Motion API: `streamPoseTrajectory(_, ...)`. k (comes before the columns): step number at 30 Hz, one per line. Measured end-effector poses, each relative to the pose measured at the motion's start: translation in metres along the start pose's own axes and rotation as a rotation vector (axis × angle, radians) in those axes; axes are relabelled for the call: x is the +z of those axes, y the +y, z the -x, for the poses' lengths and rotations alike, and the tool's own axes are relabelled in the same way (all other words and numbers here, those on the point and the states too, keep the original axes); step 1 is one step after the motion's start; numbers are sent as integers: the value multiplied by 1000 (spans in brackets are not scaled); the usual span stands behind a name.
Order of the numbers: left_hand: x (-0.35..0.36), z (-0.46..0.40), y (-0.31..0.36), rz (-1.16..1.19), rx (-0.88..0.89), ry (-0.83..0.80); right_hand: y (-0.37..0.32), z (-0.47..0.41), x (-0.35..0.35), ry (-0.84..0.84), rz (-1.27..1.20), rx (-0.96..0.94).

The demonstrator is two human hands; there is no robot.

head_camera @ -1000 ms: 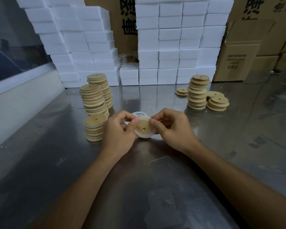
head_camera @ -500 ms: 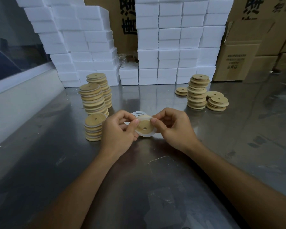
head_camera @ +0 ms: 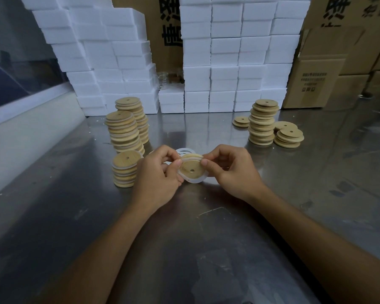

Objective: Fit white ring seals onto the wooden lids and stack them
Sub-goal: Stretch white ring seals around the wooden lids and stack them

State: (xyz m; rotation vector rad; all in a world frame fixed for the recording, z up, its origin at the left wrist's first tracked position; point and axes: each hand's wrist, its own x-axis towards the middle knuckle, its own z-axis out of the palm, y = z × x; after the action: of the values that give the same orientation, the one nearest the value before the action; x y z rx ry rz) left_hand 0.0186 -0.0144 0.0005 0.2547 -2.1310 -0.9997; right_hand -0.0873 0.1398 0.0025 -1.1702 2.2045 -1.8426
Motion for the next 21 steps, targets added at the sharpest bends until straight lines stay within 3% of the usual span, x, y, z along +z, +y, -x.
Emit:
streamPoseTrajectory(11, -10, -4, -4, -11, -74, -95, -1, 1, 2, 5, 25, -9)
streamPoseTrajectory(18, -7, 0, -5, -155, 74, -68, -2, 2, 1, 8, 204, -144)
streamPoseTrajectory(21, -8, 2, 1, -195, 121, -126, -5, 2, -2, -17, 286, -231)
